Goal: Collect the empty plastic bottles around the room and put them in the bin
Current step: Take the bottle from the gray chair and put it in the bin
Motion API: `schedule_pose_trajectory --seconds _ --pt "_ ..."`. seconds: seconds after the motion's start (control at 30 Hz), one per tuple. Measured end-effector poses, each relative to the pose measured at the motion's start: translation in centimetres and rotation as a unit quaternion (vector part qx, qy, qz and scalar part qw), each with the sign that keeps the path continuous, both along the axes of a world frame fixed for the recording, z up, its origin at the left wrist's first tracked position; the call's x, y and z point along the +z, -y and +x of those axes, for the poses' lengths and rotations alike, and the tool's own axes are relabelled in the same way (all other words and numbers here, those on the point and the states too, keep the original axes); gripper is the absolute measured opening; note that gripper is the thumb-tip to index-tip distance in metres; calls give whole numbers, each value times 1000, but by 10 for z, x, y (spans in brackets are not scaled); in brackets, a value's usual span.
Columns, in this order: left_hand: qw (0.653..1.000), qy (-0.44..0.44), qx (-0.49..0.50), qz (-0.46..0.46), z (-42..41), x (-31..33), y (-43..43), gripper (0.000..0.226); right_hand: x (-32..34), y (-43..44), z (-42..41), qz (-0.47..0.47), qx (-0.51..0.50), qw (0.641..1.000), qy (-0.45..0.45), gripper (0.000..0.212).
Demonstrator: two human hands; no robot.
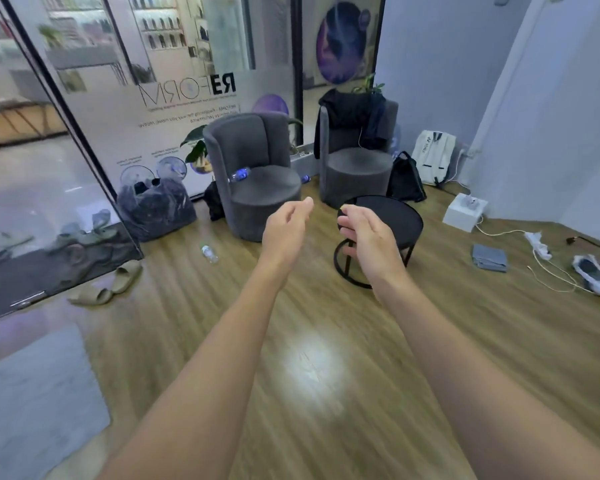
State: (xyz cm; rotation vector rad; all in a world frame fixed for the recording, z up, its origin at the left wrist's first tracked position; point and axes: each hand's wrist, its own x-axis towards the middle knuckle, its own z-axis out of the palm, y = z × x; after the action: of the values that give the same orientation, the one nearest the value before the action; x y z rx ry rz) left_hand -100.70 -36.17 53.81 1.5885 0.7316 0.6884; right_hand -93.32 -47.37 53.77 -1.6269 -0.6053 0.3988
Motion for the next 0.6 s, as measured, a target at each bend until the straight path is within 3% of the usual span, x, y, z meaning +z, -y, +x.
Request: schedule_pose_trajectory --seconds 0.17,0.37,0.6 --pt "998 -24 55 -5 70 -8 -77 36 -16 -86 79 -5 36 999 -26 25" --pt "999 -30 43 -8 175 -25 -180 31 -28 -182 178 -22 30 999 -34 37" --pt "1000 -25 2 -9 328 -24 -283 36 -14 -276 318 -29 8 999 -29 18"
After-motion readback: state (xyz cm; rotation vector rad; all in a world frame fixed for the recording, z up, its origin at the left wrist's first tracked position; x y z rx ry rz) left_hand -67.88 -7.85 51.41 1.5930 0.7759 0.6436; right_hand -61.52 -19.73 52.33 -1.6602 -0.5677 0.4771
